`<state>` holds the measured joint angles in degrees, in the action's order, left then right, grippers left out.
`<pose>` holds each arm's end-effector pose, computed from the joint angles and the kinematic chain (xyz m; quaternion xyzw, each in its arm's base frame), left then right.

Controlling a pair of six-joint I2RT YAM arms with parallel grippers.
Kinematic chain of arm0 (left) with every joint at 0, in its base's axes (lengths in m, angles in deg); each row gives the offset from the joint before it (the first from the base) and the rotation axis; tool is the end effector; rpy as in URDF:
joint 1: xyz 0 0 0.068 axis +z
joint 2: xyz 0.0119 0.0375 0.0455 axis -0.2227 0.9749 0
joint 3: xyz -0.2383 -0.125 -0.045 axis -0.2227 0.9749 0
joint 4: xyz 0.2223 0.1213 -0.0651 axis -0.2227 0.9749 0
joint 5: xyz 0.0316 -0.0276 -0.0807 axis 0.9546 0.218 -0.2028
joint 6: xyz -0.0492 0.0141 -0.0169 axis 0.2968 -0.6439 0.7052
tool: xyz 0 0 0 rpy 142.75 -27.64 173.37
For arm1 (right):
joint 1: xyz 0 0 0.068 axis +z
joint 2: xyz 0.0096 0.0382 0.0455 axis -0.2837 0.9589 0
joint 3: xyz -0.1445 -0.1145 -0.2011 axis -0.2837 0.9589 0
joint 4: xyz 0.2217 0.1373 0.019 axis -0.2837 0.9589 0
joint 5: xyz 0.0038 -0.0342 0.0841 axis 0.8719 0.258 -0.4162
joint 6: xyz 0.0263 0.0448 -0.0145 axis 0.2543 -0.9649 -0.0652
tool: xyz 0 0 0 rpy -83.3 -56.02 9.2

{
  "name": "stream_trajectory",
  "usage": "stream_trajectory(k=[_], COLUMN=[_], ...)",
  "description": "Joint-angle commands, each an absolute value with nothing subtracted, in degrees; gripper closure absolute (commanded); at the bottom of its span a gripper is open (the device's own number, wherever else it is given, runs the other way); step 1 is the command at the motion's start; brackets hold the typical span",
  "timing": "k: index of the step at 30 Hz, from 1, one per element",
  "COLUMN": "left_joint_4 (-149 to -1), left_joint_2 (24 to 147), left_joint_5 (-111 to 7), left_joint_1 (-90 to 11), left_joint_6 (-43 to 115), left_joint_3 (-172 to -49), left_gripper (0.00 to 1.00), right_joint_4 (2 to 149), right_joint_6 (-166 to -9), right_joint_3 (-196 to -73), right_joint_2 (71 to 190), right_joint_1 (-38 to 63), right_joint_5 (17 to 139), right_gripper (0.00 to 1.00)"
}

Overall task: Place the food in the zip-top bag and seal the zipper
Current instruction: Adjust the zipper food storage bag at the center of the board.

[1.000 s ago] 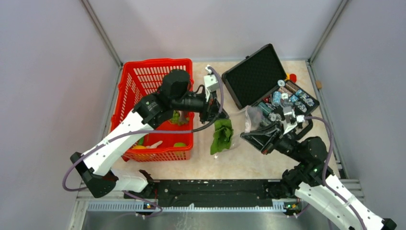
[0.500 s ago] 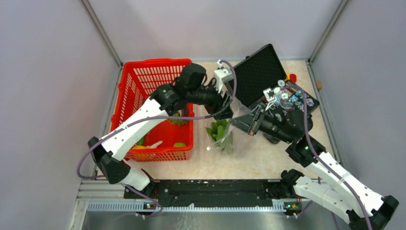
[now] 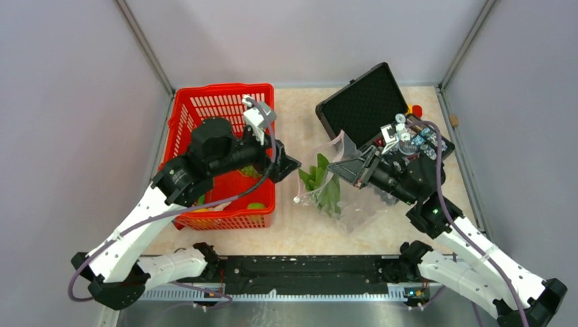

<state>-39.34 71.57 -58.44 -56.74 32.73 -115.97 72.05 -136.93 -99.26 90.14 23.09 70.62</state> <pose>0.1509 -0.1575 0.4367 0.3146 0.7418 -0.3490 0.4784 0.1273 0.1173 0.3483 0.0035 0.6922 0.5922 0.4125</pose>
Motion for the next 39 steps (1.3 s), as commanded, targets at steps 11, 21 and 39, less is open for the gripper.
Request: stream_trajectory(k=[11, 21, 39], left_joint_4=[-48.8, -54.1, -47.2], left_joint_2=[80.3, 80.0, 77.8], left_joint_5=[-65.5, -65.0, -77.1], left_joint_1=[-55.1, -55.1, -57.8], left_joint_6=[38.3, 41.2, 40.1], left_joint_3=[-111.6, -110.0, -125.6], left_gripper=[0.27, 0.31, 1.00], right_joint_4=[69.2, 68.5, 75.5], right_joint_6=[-135.4, -135.1, -129.4], right_joint_3=[-101.2, -99.2, -101.8], right_joint_2=[86.0, 85.5, 83.0], right_joint_1=[22.5, 22.5, 22.5], right_joint_5=[70.8, 68.6, 73.3], right_gripper=[1.00, 1.00, 1.00])
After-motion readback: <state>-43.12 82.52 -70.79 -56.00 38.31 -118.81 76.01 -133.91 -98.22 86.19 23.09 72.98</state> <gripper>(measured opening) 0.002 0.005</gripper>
